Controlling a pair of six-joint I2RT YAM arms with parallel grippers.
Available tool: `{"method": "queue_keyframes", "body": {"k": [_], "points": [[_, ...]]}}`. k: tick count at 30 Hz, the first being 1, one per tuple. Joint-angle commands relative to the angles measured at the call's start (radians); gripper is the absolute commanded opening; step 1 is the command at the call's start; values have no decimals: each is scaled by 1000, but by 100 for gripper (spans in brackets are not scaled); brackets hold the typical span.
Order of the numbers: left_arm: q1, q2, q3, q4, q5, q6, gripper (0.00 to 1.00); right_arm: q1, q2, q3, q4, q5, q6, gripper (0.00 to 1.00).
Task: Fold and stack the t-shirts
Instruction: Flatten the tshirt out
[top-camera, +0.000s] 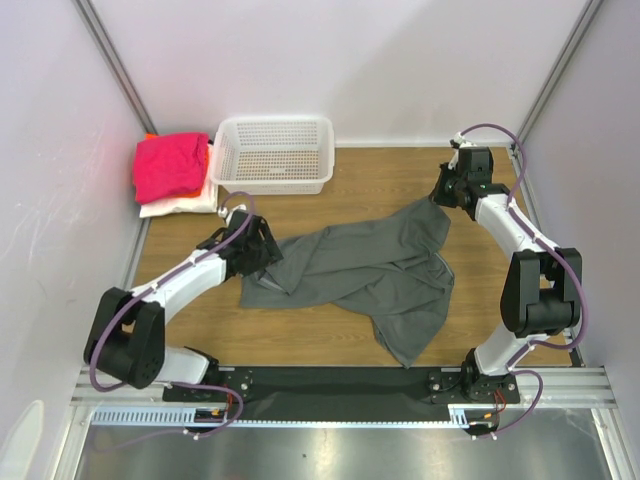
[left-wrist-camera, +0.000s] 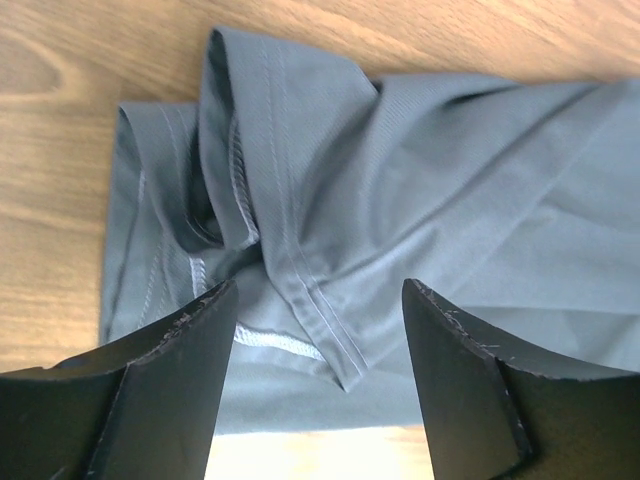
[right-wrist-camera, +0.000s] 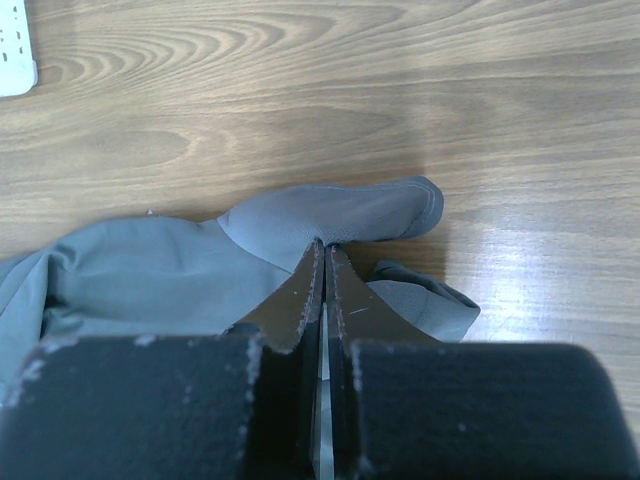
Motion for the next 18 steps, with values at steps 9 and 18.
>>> {"method": "queue_keyframes", "body": {"k": [9, 18], "points": [[-44, -43, -26, 1, -48, -77, 77, -5, -32, 15, 18, 19, -2, 0], [-45, 15, -20, 54, -25, -126, 68, -3, -29, 9, 30, 10, -5, 0]]}}
